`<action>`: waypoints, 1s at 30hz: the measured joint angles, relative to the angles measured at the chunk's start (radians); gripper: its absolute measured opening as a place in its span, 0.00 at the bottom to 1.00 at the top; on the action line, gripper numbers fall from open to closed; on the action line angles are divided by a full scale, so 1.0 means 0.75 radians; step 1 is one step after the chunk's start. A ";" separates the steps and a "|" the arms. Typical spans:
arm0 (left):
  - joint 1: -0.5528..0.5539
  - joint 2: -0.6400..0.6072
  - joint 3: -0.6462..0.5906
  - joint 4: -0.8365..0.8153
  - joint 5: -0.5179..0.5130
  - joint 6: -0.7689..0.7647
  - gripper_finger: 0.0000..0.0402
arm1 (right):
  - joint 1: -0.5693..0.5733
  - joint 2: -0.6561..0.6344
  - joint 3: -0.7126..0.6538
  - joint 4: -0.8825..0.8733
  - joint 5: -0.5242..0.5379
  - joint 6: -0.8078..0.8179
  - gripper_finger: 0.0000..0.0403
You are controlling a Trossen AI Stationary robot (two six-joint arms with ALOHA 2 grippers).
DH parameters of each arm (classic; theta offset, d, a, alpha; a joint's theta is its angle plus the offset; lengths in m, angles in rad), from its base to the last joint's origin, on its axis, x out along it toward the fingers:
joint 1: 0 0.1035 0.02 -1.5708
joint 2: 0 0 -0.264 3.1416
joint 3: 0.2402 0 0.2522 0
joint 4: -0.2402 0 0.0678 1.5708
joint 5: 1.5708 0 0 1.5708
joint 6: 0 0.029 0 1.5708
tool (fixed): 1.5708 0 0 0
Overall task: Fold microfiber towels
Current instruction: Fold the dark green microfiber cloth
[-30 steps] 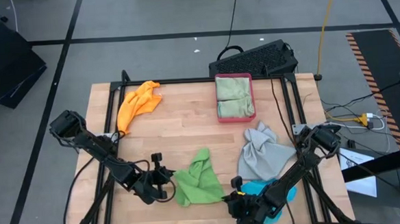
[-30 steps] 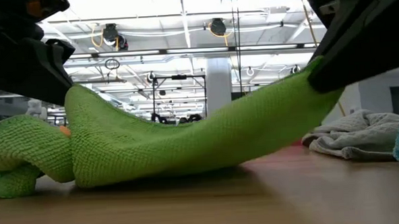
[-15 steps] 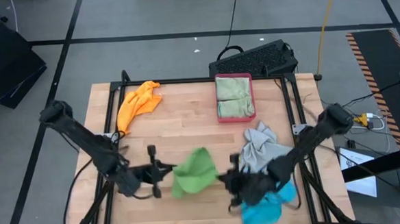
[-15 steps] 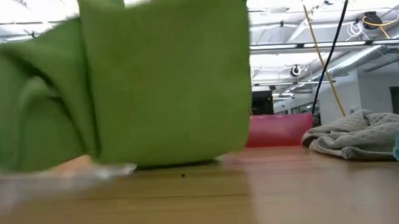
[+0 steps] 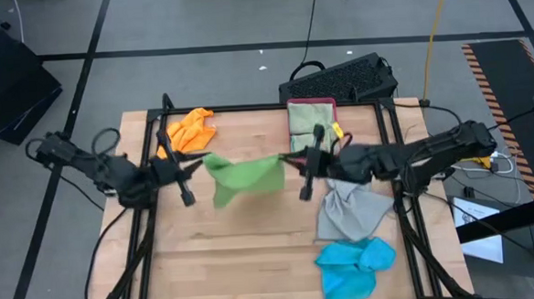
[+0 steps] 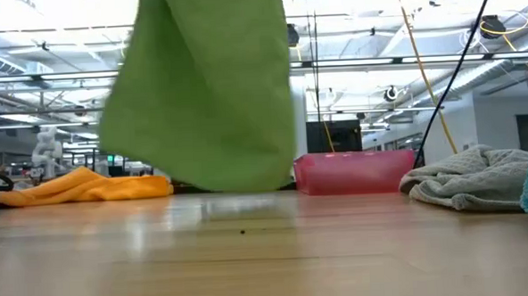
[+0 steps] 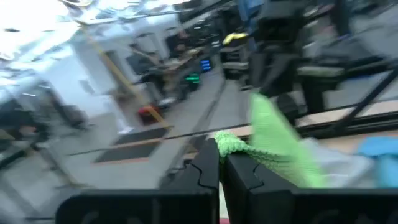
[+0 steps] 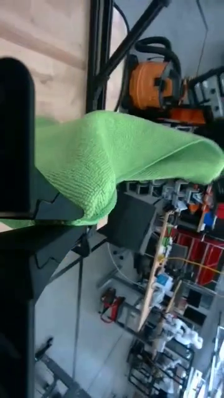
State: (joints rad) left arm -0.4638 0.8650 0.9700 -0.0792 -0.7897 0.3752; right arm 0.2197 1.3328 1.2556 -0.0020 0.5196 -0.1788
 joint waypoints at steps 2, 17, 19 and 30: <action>-0.004 -0.055 0.003 -0.103 0.084 -0.110 0.01 | -0.001 -0.008 0.000 -0.044 -0.030 0.029 0.00; -0.309 0.050 -0.296 -0.470 0.600 -1.104 0.01 | 0.296 0.180 -0.029 -0.230 -0.179 0.562 0.01; -0.358 0.107 -0.354 -0.392 0.597 -1.144 0.02 | 0.332 0.230 -0.030 -0.233 -0.183 0.621 0.01; -0.526 0.415 -0.460 -0.107 0.505 -1.211 0.03 | 0.475 0.446 -0.030 -0.211 -0.242 0.827 0.01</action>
State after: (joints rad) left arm -0.8584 1.1766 0.6250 -0.1593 -0.4112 -0.5333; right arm 0.5760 1.6669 1.2331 -0.1602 0.3383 0.4412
